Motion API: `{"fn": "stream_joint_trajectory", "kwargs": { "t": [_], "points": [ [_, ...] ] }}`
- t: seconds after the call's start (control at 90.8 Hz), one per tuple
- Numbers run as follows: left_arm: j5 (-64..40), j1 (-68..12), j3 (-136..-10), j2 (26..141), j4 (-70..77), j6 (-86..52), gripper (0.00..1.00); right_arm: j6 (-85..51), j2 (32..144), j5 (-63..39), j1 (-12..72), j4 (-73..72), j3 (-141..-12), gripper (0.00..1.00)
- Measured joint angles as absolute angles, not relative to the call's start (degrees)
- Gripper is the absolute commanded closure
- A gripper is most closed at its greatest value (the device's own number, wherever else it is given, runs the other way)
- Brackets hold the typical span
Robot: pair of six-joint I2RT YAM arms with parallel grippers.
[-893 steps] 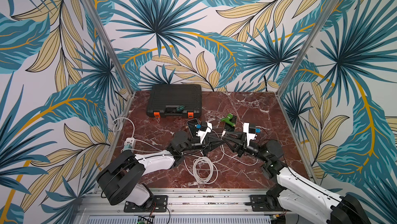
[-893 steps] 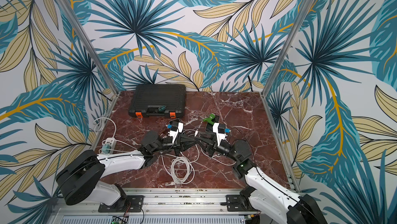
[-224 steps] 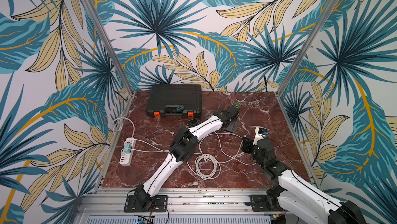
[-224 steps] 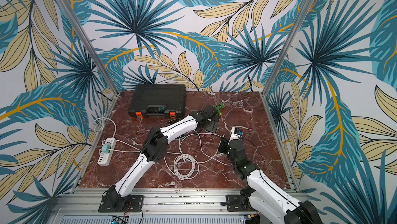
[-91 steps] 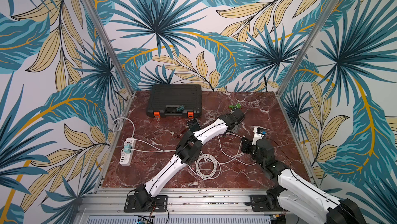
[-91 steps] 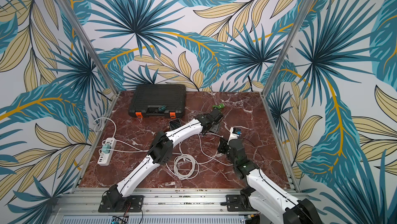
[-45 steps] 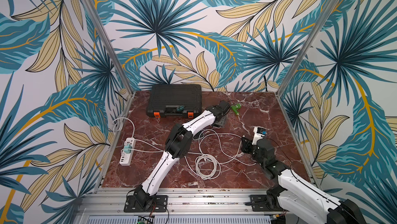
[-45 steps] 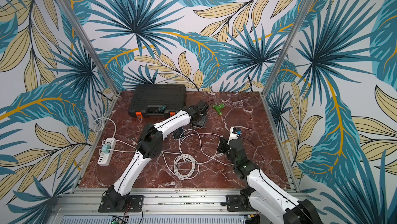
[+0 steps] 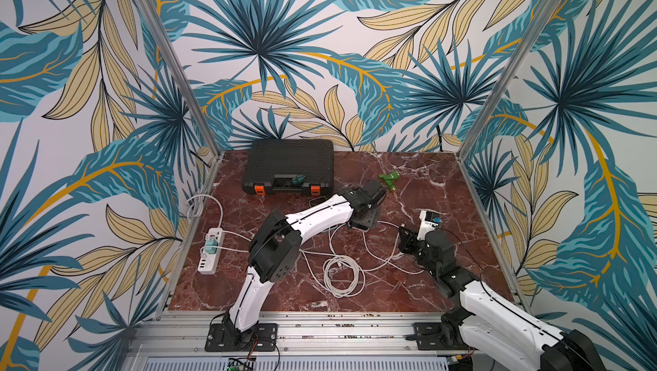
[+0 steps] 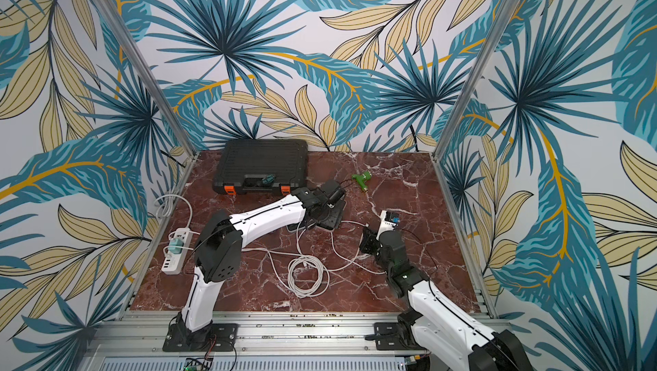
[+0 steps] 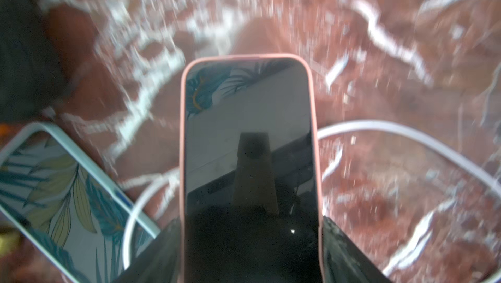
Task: Plug the charging cable into the phone
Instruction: Adjust the phone at the center of the board.
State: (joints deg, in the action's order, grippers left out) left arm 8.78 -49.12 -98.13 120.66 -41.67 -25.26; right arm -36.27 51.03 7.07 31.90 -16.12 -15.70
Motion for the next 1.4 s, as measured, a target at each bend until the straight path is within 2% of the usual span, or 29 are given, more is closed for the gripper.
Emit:
{"fn": "stream_joint_trajectory", "kwargs": {
  "t": [0.198, 0.275, 0.363, 0.463, 0.76, 1.399],
  "points": [
    [9.04, -50.33, -90.32, 121.40, -39.07, -28.21, 0.76, -36.47, 51.03, 6.55, 31.90, -16.64, -15.64, 1.00],
    [9.76, -50.26, -90.37, 121.51, -37.91, -29.04, 0.58, -36.49, 51.03, 6.37, 31.90, -16.64, -15.64, 1.00],
    [10.28, -50.15, -90.70, 122.23, -37.26, -29.58, 0.46, -36.47, 51.00, 6.35, 31.90, -16.64, -15.64, 1.00],
    [10.98, -50.17, -91.09, 123.31, -36.29, -30.20, 0.27, -36.47, 50.87, 6.37, 31.90, -16.64, -15.64, 1.00],
    [12.23, -50.22, -94.67, 126.21, -36.58, -31.35, 0.01, -36.45, 50.68, 6.35, 31.90, -16.62, -15.64, 1.00],
    [13.96, -50.24, -97.51, 127.92, -38.37, -33.78, 0.00, -36.47, 49.67, 6.26, 31.90, -16.43, -15.64, 1.00]
  ]
}}
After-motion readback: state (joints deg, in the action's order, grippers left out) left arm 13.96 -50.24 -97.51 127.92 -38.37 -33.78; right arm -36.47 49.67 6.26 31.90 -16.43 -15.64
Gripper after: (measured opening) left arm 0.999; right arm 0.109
